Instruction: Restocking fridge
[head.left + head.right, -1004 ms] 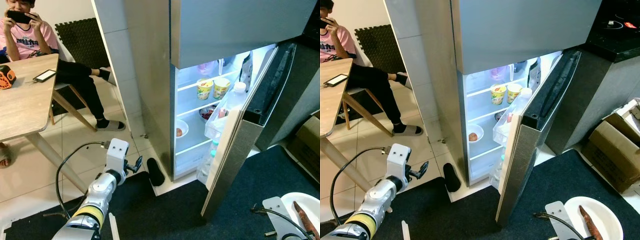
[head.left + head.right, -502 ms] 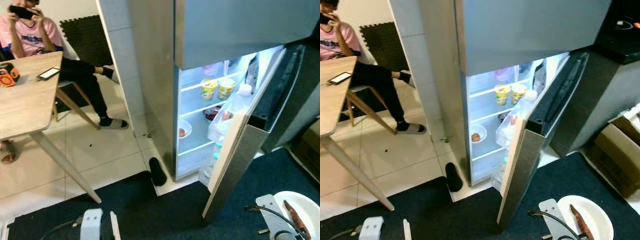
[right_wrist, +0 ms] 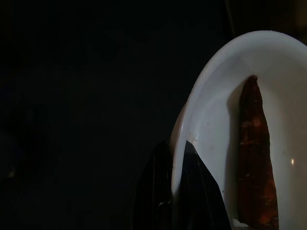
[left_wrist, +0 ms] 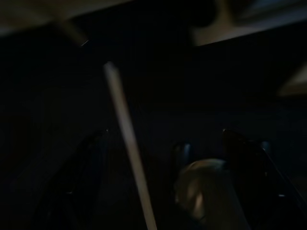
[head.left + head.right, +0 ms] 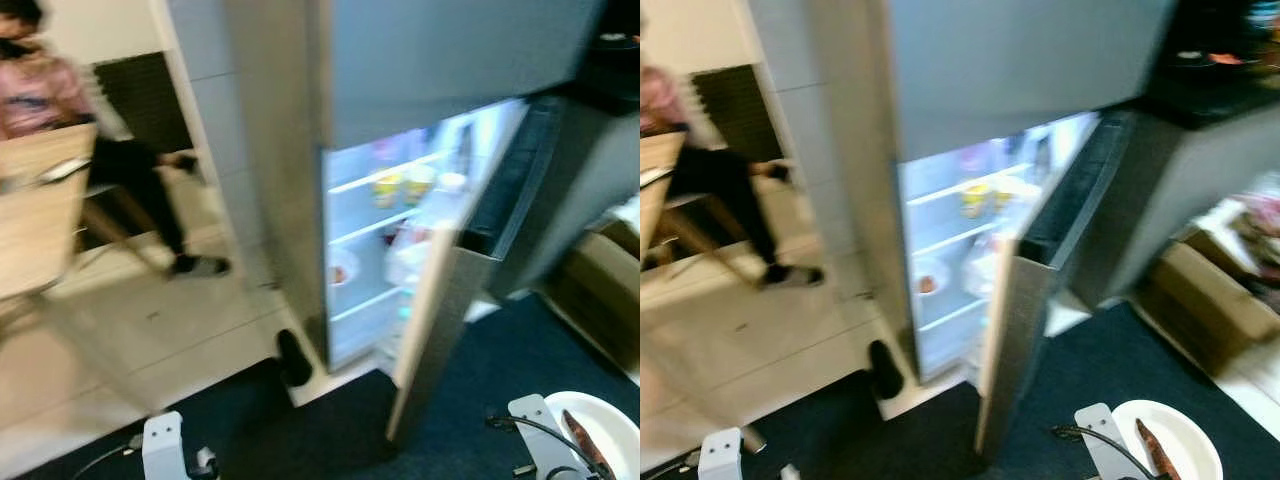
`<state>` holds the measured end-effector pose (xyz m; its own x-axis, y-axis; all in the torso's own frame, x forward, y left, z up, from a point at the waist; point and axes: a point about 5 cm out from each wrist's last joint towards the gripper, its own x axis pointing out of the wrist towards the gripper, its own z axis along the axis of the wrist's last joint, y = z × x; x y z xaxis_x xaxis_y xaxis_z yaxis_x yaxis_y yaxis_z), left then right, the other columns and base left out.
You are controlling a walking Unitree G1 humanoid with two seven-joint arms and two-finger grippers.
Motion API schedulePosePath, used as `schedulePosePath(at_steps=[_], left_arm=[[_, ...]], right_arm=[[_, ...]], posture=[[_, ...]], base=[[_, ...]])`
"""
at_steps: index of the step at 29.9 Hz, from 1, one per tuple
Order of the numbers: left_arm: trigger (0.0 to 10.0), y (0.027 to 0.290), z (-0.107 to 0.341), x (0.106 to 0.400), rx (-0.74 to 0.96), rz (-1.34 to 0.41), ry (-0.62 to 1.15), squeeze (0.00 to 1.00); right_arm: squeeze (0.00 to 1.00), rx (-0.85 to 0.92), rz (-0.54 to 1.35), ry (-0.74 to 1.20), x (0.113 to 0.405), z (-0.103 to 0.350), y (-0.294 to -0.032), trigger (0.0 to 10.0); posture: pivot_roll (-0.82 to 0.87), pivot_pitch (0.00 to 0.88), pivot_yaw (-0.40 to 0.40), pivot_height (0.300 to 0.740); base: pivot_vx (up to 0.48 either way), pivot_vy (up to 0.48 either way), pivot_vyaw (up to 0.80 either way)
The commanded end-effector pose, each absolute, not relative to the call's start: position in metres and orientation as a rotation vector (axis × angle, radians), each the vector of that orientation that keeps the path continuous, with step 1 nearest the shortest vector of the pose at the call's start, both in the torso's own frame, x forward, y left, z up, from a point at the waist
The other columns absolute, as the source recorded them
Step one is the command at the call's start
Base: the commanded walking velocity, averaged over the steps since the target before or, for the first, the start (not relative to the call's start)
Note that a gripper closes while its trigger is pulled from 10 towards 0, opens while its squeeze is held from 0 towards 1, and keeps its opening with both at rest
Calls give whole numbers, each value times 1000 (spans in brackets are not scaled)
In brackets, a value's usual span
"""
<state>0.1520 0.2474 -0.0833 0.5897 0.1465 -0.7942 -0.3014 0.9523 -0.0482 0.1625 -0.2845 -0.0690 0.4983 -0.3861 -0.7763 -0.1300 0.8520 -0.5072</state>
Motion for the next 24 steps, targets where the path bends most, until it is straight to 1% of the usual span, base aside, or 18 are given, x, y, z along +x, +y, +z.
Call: schedulePosePath(at_steps=[1, 6, 11, 24], left_arm=[[10000, 246, -84, 152, -185, 261, 913, 0], [10000, 249, -82, 154, -191, 270, 904, 0], [10000, 252, -83, 151, -170, 262, 922, 0], [10000, 250, -85, 147, -143, 247, 954, 0]], right_arm=[[0, -522, -163, 1058, 161, -71, -282, 10000], [0, -473, -146, 1058, 162, -73, -274, 10000], [0, -463, -128, 1066, 159, -76, -270, 10000], [0, -447, -122, 1068, 156, -78, -269, 10000]], posture=[[-54, 0, 24, 740], [-53, 7, 28, 740], [-44, 0, 35, 740], [-45, 0, 36, 740]], base=[[0, 0, -800], [0, 0, -800], [0, 0, -800], [0, 0, -800]])
